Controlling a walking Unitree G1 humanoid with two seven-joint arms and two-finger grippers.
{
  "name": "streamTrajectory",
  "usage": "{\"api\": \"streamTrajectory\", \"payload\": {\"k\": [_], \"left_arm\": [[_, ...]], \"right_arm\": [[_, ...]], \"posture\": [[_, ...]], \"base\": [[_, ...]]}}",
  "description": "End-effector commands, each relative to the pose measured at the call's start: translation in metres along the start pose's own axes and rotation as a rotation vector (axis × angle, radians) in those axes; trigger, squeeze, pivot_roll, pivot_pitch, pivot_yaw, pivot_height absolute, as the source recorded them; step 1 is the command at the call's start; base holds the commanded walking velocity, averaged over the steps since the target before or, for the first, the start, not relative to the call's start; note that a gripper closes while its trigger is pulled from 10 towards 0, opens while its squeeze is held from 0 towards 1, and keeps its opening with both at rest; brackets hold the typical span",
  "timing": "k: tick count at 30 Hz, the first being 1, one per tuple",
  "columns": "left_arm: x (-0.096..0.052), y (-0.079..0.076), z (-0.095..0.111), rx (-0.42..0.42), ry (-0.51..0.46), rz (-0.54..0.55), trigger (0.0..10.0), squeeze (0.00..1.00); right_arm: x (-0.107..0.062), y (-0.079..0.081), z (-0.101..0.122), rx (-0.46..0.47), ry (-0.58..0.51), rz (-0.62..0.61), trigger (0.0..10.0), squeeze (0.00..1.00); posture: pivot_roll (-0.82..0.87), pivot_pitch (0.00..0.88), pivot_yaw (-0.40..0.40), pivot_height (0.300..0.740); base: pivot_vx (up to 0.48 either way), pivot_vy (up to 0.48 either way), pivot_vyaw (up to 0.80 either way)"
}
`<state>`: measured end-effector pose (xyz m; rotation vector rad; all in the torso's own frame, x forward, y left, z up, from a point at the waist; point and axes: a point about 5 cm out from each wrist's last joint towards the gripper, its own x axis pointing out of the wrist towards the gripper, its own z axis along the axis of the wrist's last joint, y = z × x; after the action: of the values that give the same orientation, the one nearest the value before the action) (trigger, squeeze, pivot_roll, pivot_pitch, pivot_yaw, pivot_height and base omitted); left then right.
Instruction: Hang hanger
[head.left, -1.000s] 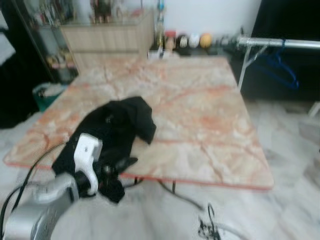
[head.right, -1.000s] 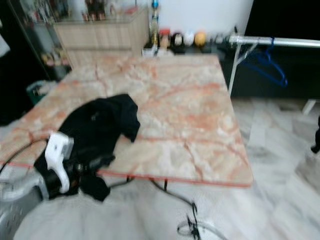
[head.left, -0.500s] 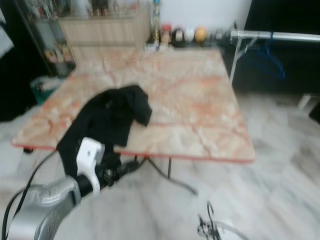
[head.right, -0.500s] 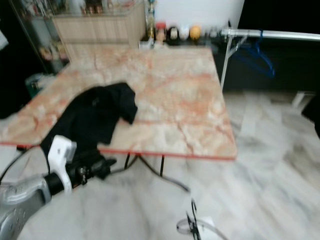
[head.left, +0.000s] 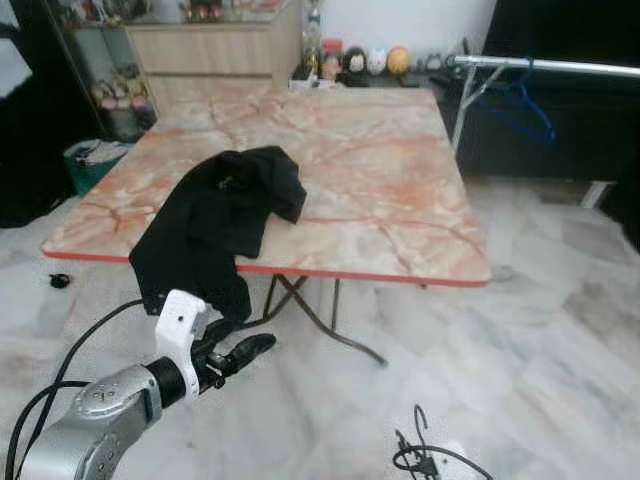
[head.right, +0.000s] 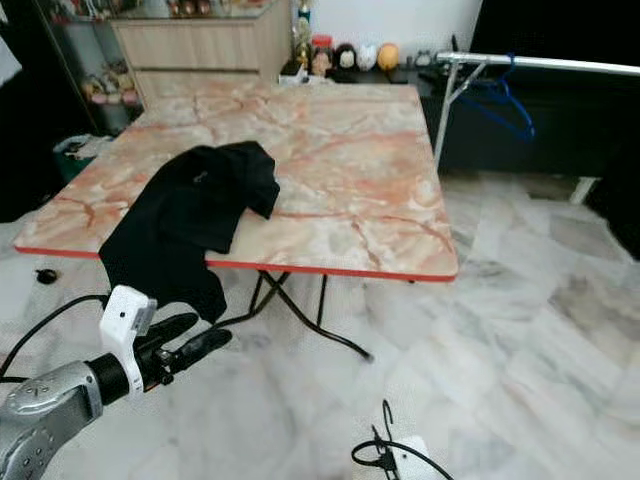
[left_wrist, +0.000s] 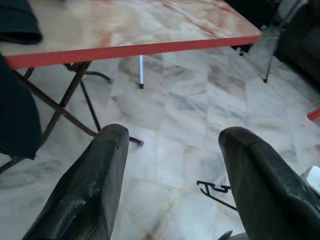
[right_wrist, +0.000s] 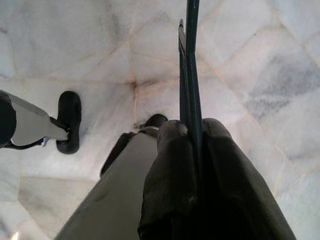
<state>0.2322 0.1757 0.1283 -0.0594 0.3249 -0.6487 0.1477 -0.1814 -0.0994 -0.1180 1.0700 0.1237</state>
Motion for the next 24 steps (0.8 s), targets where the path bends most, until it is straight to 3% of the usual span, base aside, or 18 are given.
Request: {"api": "streamTrajectory", "payload": {"k": [1, 9, 11, 14, 17, 24], "left_arm": [[0.000, 0.000, 0.001, 0.018, -0.002, -0.002, 10.0, 0.00], [0.003, 0.004, -0.014, 0.044, 0.031, 0.045, 10.0, 0.00], [0.008, 0.021, -0.031, 0.046, 0.067, 0.197, 10.0, 0.00], [0.012, 0.035, -0.049, 0.052, 0.105, 0.307, 10.0, 0.00], [0.012, 0.051, -0.072, 0.000, 0.138, 0.453, 10.0, 0.00], [0.017, 0.060, -0.118, 0.002, 0.258, 0.568, 10.0, 0.00]], "right_arm": [[-0.001, -0.005, 0.002, -0.009, -0.018, -0.026, 10.0, 0.00], [-0.001, -0.006, 0.003, -0.006, -0.025, -0.043, 10.0, 0.00], [-0.001, -0.006, 0.003, -0.007, -0.026, -0.046, 10.0, 0.00], [0.000, -0.006, 0.004, -0.009, -0.028, -0.049, 10.0, 0.00], [0.000, -0.006, 0.005, -0.010, -0.039, -0.054, 10.0, 0.00], [-0.001, -0.007, 0.009, -0.032, -0.081, -0.068, 10.0, 0.00]], "posture": [[0.06, 0.000, 0.001, 0.740], [0.06, 0.000, -0.002, 0.740], [0.06, 0.000, -0.004, 0.740], [0.06, 0.000, -0.003, 0.740], [0.05, 0.000, -0.002, 0.740], [0.04, 0.000, -0.002, 0.740]], "base": [[-0.274, 0.000, 0.00], [-0.240, 0.000, 0.00], [0.000, 0.000, 0.00], [0.000, 0.000, 0.00], [0.000, 0.000, 0.00], [0.000, 0.000, 0.00]]}}
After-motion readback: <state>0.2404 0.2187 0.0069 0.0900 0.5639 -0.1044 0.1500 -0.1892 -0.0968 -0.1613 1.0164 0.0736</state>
